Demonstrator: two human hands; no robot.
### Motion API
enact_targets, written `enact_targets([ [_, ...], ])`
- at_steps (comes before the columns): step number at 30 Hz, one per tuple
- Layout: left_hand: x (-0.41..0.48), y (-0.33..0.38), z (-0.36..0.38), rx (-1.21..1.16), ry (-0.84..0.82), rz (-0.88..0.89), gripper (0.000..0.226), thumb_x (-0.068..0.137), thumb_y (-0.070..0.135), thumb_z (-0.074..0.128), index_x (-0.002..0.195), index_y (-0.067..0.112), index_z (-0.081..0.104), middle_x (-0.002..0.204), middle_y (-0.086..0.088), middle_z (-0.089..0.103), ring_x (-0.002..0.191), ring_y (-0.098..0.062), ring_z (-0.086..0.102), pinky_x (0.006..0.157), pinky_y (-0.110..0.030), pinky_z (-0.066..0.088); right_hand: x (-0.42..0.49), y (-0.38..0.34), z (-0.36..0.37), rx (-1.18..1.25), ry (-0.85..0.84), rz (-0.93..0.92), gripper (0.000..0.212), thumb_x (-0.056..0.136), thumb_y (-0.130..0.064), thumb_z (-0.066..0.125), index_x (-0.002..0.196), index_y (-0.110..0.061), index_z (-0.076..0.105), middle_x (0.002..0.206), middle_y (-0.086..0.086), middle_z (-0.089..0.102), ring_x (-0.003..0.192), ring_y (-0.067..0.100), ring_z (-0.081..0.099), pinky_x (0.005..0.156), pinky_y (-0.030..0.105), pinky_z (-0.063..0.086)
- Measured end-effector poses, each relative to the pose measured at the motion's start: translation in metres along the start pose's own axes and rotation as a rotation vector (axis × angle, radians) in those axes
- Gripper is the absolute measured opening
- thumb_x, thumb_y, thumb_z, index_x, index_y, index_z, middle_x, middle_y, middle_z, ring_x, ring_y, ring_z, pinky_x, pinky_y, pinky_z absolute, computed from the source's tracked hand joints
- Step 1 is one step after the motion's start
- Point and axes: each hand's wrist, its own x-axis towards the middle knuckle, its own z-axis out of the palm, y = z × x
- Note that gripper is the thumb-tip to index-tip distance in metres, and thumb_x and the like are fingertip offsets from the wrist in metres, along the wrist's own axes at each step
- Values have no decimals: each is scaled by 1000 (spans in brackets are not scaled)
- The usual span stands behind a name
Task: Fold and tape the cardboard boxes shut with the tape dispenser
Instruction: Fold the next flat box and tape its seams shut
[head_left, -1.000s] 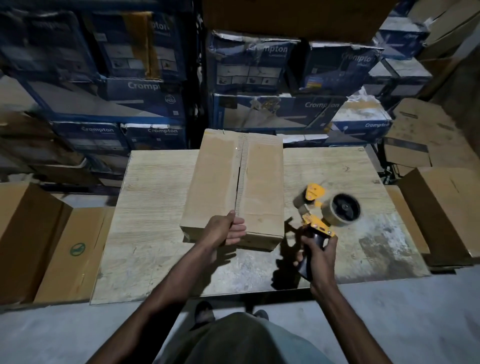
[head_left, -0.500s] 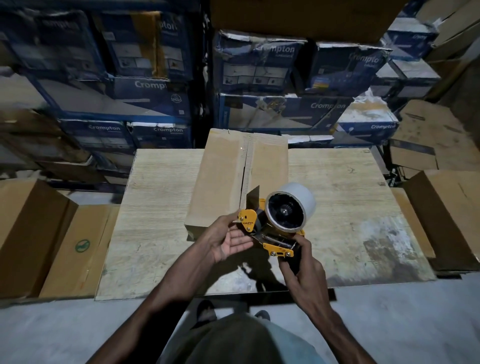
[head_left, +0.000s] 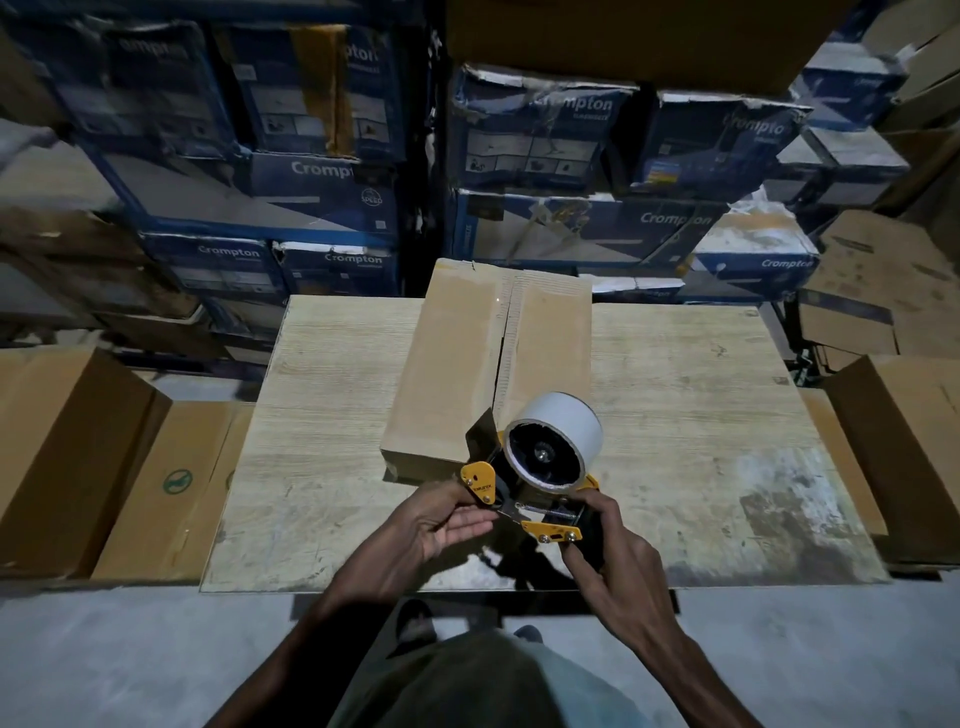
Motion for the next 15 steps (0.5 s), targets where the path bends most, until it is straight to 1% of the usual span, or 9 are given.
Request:
enact_targets([
  [3,0,-5,-4,2,7,-11,16,103,1,56,93,-5,66,74,-20,75,58,-21,75,50,-31,61,1,-1,-3,-22,-46,-41,62,90,-16,70,140,-37,40,58,-19,42,52,4,44,49,20,33],
  [6,1,-6,-11,1,35,2,18,104,6,56,104,-6,68,83,-21,77,66,-23,78,50,-29,60,6,0,-5,-30,-49,-65,58,89,-23,65,140,-37,40,58,-22,42,51,2,44,49,16,30],
  [8,1,-5,-15,-46,61,31,19,105,5,55,110,-8,67,82,-21,77,65,-22,77,49,-27,59,9,2,-6,-27,-56,-83,58,90,-24,63,140,-39,39,62,-22,47,52,2,46,50,14,30],
  [11,2,-1,-17,-62,110,107,13,105,3,55,106,-6,65,75,-17,76,59,-18,75,49,-26,59,17,6,-3,-26,-92,-123,53,93,-27,62,137,-42,37,73,-27,55,54,2,48,51,17,32],
  [13,3,0,-18,-28,147,175,11,103,2,59,108,-7,63,71,-15,76,57,-17,74,50,-26,59,26,6,-3,-32,-114,-155,51,93,-28,62,135,-41,36,68,-25,53,54,2,47,50,19,32],
  [14,4,2,-19,-8,166,215,13,101,1,61,110,-8,64,71,-14,76,56,-17,74,50,-25,59,33,5,-4,-43,-121,-174,50,93,-29,62,135,-41,37,66,-23,52,54,4,47,50,21,34],
  [15,4,3,-22,9,185,256,13,100,1,62,109,-8,66,69,-13,76,56,-16,74,50,-25,59,40,4,-5,-58,-126,-199,49,93,-31,62,135,-40,37,68,-21,52,54,7,48,50,25,36],
])
